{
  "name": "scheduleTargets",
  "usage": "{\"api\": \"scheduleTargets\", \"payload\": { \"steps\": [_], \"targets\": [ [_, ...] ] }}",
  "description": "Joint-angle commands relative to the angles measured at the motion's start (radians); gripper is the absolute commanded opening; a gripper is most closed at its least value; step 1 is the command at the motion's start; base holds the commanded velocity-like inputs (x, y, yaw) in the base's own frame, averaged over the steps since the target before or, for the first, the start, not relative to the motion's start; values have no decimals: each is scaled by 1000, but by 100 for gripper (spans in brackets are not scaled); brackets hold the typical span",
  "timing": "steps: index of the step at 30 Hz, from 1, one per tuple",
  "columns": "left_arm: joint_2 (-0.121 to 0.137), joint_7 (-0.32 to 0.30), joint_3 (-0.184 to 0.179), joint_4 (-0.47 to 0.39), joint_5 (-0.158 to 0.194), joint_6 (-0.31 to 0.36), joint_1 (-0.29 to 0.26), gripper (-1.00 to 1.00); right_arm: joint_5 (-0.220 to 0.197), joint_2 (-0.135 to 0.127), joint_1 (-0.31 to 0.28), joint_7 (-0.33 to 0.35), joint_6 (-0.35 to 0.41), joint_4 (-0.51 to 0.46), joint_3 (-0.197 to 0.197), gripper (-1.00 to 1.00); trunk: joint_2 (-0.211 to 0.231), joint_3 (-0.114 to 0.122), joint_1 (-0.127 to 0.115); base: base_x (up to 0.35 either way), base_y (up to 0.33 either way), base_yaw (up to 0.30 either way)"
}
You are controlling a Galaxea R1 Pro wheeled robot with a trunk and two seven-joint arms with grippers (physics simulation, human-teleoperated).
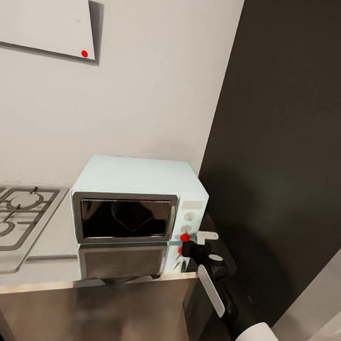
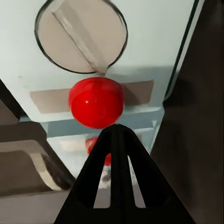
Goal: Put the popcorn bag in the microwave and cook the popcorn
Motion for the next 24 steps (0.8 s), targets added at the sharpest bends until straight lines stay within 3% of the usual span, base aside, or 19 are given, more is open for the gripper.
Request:
{"api": "scheduleTargets", "payload": {
  "steps": [1,24],
  "targets": [
    [-1,-9,3,-1,11,1,0,100,-10,-1,-4,-10,-1,6,5,-100,-1,-1,0,2,0,0],
    [-2,-11,2,-1,9,0,1,100,-10,3,-16,-7,-13,35,10,-100,-1,-1,0,36,36,0]
  ]
}}
